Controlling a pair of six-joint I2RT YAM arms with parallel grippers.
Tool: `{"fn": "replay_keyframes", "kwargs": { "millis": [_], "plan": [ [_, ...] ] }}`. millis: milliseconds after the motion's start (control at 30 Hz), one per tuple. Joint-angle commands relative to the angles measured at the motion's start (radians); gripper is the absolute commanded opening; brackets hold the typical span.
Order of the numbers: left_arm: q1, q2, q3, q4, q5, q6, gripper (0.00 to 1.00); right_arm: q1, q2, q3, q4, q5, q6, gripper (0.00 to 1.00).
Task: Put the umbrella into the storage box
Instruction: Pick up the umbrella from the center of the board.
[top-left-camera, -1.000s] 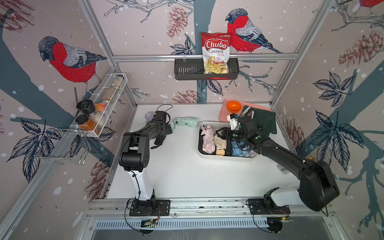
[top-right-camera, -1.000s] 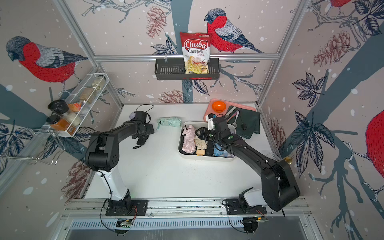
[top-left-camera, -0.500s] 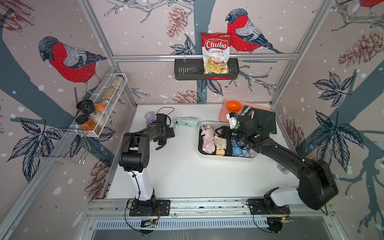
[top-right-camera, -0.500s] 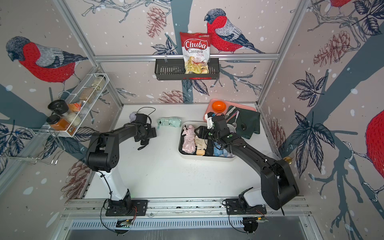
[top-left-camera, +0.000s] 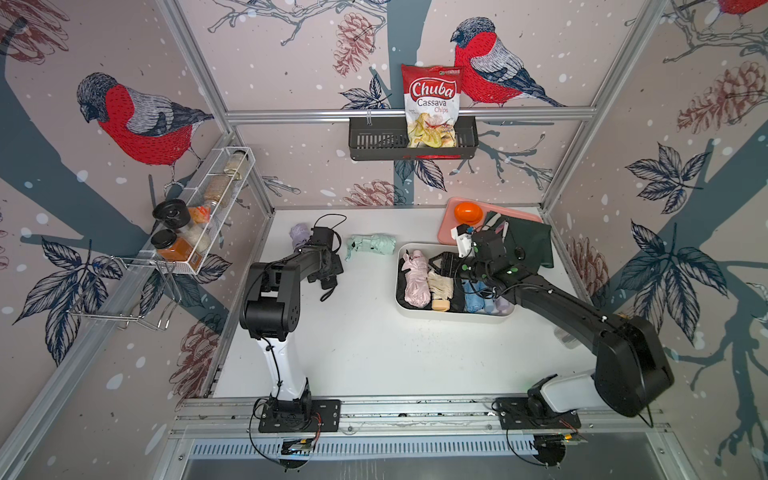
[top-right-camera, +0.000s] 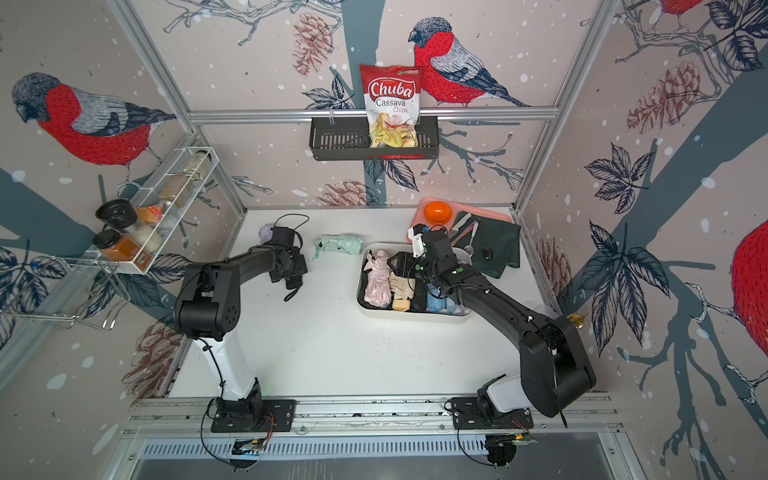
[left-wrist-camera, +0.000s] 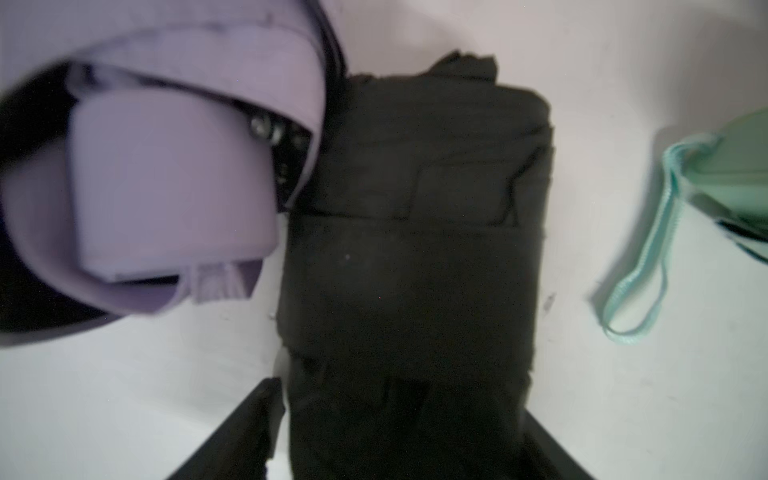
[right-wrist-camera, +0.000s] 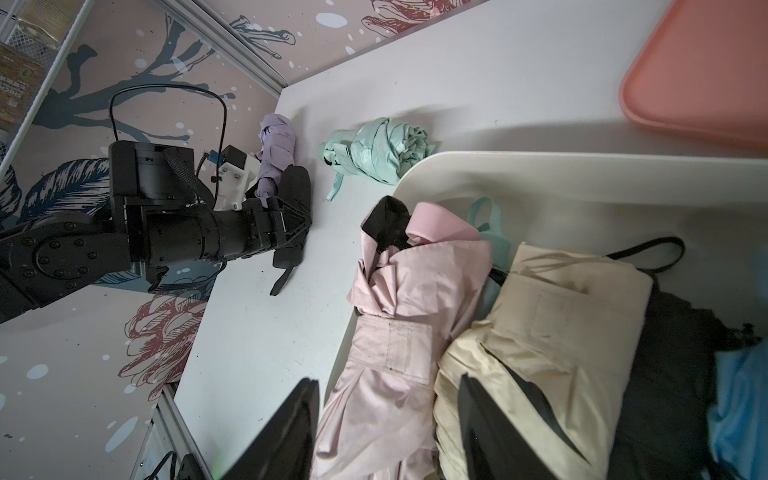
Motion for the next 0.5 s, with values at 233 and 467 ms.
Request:
{"fn": "replay_keyframes", "kwargs": {
  "millis": [233, 467],
  "plan": [
    [-0.010, -0.076, -0.074, 0.036, 0.069, -0.031, 0.42, 0.001, -0.008, -0.008, 0.023, 0.037, 0.016, 0.57],
    [-0.102, -0.253, -0.134, 0.068, 0.070, -0.055, 0.41, 0.001, -0.004, -0.033, 0.082, 0.071, 0.085, 0.57]
  ]
}}
